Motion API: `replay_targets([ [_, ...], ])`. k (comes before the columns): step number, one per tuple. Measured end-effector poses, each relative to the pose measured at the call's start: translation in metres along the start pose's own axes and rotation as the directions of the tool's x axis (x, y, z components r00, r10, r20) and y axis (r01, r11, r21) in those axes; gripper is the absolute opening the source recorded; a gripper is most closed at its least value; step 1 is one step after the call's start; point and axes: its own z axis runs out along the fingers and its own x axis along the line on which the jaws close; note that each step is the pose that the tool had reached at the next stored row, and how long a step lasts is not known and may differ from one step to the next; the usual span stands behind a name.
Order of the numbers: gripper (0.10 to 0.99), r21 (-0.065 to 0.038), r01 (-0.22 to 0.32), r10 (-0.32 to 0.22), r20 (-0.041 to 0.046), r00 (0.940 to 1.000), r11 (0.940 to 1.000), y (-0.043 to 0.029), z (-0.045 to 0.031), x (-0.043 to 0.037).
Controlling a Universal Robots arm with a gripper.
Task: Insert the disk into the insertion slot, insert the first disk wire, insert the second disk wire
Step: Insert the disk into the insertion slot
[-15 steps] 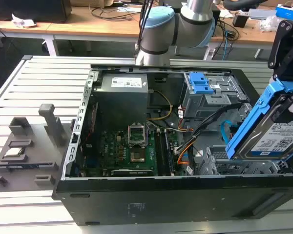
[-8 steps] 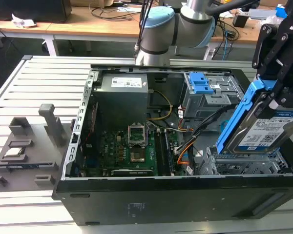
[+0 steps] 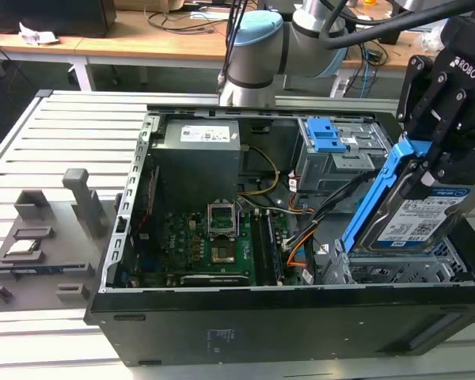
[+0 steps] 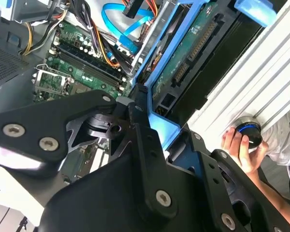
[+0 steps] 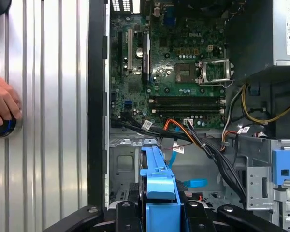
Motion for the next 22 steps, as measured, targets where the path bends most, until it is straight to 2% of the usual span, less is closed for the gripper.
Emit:
replay_targets([
  [2,0.369,0.000,0.000,0.000,0.0000,1.0000,1.0000,-0.0003,0.0067,-0.0001],
  [4,0.369,0.000,0.000,0.000,0.0000,1.0000,1.0000,-0.0007,0.0184,-0.0001],
  [11,0.369,0.000,0.001,-0.001,-0.0001,1.0000,1.0000,-0.0013,0.0345,-0.0001],
  [13,0.369,0.000,0.001,-0.001,0.0000,1.0000,1.0000,-0.0016,0.0417,-0.0002],
  [19,0.369,0.000,0.002,-0.002,-0.0001,1.0000,1.0000,-0.0022,0.0550,-0.0002],
  [22,0.369,0.000,0.002,-0.002,-0.0003,1.0000,1.0000,-0.0022,0.0555,-0.0002],
])
